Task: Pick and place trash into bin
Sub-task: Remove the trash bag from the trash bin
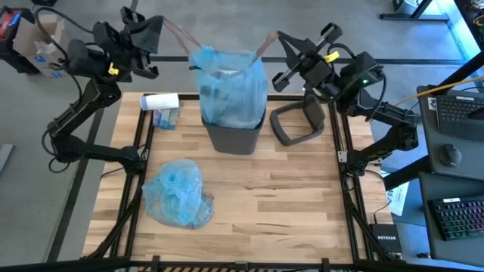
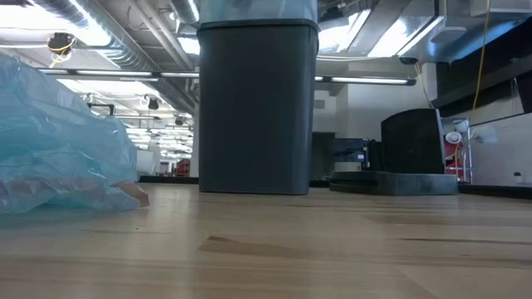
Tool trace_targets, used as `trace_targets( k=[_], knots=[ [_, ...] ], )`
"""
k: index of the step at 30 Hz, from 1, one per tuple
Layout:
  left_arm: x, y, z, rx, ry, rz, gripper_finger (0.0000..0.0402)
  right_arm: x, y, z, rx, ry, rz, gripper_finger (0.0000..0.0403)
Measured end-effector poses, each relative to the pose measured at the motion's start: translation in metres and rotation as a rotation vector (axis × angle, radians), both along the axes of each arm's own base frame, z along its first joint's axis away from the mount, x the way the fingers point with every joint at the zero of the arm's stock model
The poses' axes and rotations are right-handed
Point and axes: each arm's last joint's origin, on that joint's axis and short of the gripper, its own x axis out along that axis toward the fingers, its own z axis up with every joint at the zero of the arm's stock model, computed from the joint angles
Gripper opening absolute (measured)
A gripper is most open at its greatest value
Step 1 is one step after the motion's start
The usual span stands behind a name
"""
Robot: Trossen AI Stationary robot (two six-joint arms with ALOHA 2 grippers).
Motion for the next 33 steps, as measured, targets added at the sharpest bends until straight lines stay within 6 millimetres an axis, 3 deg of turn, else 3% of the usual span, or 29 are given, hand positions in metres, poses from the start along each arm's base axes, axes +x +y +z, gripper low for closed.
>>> trace_targets(
  k=[6,13,18,24,29,33],
  knots=[
    [0.010,0.006,0.005,0.001,-0.006,-0.006,0.0000,0.004,0.001,-0.001,-0.008,-0.016,0.066,0.0000],
    [0.045,0.026,0.000,-0.033,0.071,-0.140,0.0000,0.036,-0.004,-0.019,0.005,0.005,0.089,0.0000],
    [0.050,0.028,-0.001,-0.040,0.100,-0.174,0.0000,0.048,-0.011,-0.031,0.160,0.040,-0.003,0.0013],
    [0.052,0.030,-0.008,-0.051,0.205,-0.129,0.0000,0.046,-0.012,-0.048,0.371,0.233,-0.014,0.0109],
    [0.049,0.029,-0.013,-0.036,0.293,-0.060,0.0000,0.024,-0.008,-0.050,0.470,0.361,0.011,0.0210],
    [0.052,0.031,-0.020,-0.040,0.363,-0.032,0.0000,0.005,-0.003,-0.056,0.601,0.463,0.058,0.0269]
  ],
)
